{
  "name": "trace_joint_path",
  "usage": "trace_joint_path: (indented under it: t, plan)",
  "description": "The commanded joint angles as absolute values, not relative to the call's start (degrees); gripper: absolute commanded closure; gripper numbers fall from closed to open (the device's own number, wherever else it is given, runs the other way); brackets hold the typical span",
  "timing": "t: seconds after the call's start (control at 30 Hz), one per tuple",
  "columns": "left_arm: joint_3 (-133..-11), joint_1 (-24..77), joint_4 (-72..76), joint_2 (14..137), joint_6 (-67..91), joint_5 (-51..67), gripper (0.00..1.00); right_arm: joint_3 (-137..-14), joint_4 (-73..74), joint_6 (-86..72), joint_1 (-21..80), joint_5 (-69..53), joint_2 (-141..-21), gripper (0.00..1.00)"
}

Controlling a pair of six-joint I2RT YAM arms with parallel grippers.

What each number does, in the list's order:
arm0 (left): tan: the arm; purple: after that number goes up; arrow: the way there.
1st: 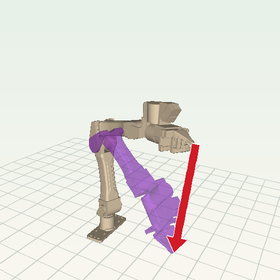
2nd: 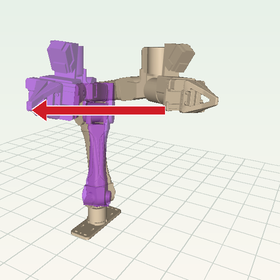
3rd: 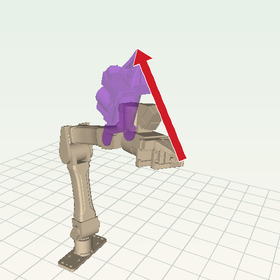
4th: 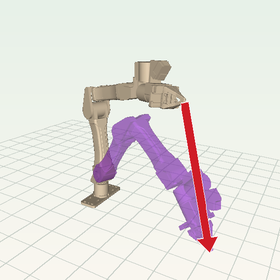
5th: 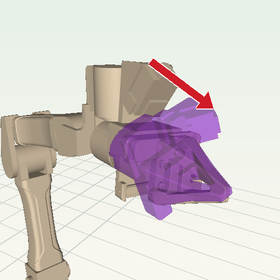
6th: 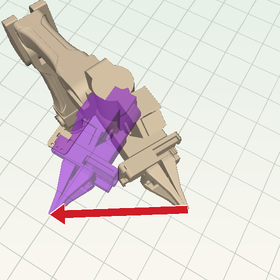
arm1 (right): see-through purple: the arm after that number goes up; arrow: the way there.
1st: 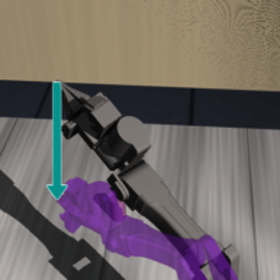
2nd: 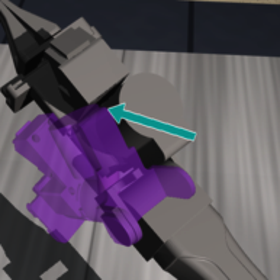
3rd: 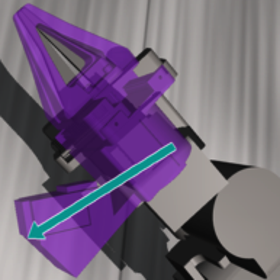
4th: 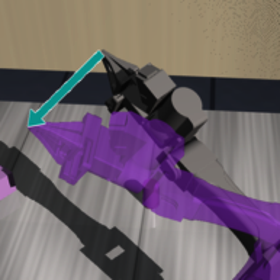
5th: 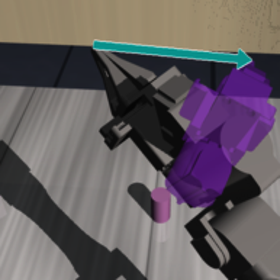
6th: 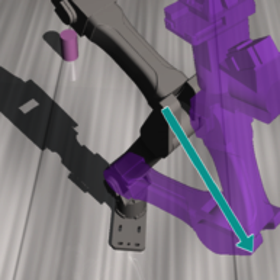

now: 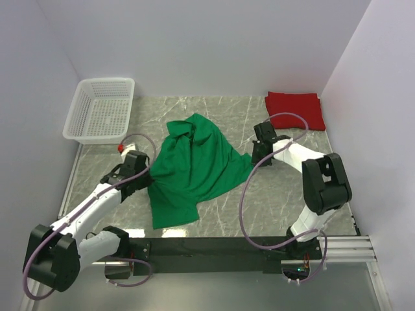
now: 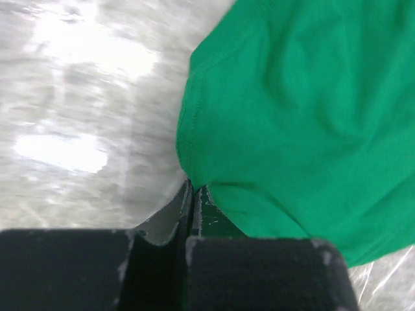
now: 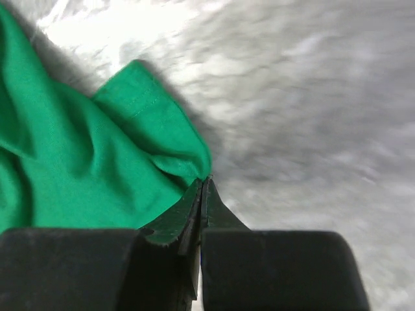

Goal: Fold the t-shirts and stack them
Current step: Flatten the tshirt out

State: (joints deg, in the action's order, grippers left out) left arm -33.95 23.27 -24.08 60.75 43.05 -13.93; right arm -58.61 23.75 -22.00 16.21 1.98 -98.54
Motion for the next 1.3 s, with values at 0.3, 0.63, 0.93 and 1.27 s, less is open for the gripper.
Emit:
trace_joint_path:
  t: [0.3,0.63,0.93,1.27]
  plan:
    - [-39.20,13.37,-30.67,56.08,37.79,-8.26,0.99,-43.26,38.23,-32.17,12.83,2.60,-63.14,0.88]
    - [-40.43,12.30,-33.22,52.56,38.58,-5.80,0.99,-38.85,40.61,-35.33,10.55,4.84,-57.38,0.38]
    - [-39.64,12.22,-33.22,50.54,39.11,-5.19,0.99,-41.47,29.98,-32.36,10.55,5.97,-69.16,0.55]
    - [-39.99,12.13,-33.31,50.10,39.20,-5.10,0.99,-47.28,25.93,-27.78,10.55,7.73,-82.79,0.56]
